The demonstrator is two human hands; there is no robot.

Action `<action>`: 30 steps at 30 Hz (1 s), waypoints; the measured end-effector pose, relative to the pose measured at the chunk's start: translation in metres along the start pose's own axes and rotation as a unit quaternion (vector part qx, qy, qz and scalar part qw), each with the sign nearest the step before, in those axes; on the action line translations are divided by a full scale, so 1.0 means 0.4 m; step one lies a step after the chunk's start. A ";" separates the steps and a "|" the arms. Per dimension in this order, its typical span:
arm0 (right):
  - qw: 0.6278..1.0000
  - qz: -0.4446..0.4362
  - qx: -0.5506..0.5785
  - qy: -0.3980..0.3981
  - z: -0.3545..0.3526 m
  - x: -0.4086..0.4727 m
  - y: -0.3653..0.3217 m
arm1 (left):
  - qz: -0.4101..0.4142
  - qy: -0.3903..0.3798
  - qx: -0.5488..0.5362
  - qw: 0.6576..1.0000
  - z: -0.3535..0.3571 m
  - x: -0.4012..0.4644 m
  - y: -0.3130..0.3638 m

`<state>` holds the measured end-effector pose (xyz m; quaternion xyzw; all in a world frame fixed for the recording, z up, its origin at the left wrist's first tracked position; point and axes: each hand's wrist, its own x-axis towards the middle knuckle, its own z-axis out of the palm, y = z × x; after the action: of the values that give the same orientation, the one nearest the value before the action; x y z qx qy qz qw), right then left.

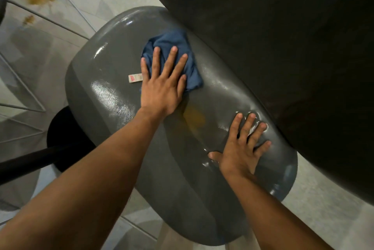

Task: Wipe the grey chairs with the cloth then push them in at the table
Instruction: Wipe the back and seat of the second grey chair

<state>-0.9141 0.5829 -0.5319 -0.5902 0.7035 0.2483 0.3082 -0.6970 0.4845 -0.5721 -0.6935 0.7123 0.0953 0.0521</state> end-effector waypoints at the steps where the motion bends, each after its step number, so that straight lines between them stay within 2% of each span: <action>1: 1.000 0.002 0.001 -0.002 0.000 0.000 -0.001 | 0.017 0.002 0.015 1.000 -0.004 -0.006 -0.031; 3: 1.000 0.003 0.002 -0.001 0.000 0.003 -0.002 | 0.015 0.005 0.036 0.999 -0.015 -0.004 -0.085; 5: 1.000 0.006 0.005 -0.003 0.001 0.004 -0.002 | -0.032 0.002 0.026 0.999 -0.027 0.013 -0.098; 8: 1.000 0.005 0.006 0.000 0.002 0.005 0.000 | -0.119 -0.002 -0.026 0.992 -0.037 0.050 -0.024; 10: 1.000 0.007 0.008 -0.001 0.001 0.006 0.000 | -0.147 -0.016 -0.053 0.988 -0.040 0.063 0.038; 13: 1.000 0.006 0.011 -0.002 -0.003 0.005 -0.002 | -0.091 -0.026 -0.048 0.994 -0.030 0.045 0.076; 17: 1.000 0.007 0.009 -0.003 -0.001 0.007 -0.002 | 0.018 -0.003 -0.026 1.000 -0.031 0.015 0.012; 20: 1.000 0.003 0.012 0.003 0.003 0.006 0.002 | -0.008 0.002 -0.032 0.999 -0.046 0.030 -0.004; 24: 1.000 -0.005 0.017 0.011 0.004 0.004 0.008 | -0.078 -0.007 -0.091 0.993 -0.054 0.064 0.098; 30: 0.999 -0.015 0.028 0.024 0.011 0.003 0.019 | 0.012 -0.026 -0.077 0.997 -0.030 0.053 0.173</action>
<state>-0.9211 0.5865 -0.5359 -0.5974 0.7087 0.2095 0.3113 -0.7659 0.4627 -0.5603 -0.6838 0.7098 0.1682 0.0158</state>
